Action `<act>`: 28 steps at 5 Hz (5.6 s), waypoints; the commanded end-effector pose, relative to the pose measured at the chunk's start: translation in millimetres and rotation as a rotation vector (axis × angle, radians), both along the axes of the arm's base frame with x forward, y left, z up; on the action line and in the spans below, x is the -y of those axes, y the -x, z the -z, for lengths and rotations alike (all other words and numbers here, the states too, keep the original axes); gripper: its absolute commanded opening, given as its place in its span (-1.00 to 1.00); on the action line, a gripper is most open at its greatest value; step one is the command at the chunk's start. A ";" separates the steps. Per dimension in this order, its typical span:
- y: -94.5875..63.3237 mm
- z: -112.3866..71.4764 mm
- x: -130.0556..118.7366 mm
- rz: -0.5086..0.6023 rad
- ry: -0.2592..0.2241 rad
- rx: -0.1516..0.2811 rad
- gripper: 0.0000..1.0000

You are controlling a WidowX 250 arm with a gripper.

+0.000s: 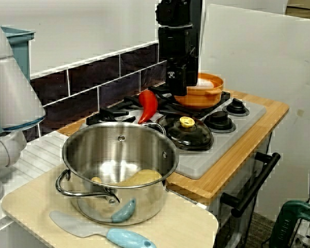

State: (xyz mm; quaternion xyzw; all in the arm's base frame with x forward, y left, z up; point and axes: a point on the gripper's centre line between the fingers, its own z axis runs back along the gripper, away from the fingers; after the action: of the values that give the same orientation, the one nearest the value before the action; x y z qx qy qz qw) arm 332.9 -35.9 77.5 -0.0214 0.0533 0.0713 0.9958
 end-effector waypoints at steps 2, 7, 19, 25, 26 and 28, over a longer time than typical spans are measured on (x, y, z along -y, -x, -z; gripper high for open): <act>-5.9 -20.0 -5.1 -0.014 0.007 0.069 1.00; -15.6 -10.6 1.7 -0.018 -0.013 0.046 1.00; 11.2 -82.0 -55.0 0.036 0.249 0.043 -1.00; 57.2 -117.5 -72.2 0.152 0.081 0.210 -1.00; 57.7 -120.6 -68.6 0.179 0.044 0.226 -1.00; 55.2 -136.8 -68.2 0.228 -0.053 0.296 -1.00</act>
State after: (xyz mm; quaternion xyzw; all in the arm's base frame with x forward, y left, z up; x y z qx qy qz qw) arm 279.1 31.8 196.7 -0.0052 -0.0593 -0.0405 0.9974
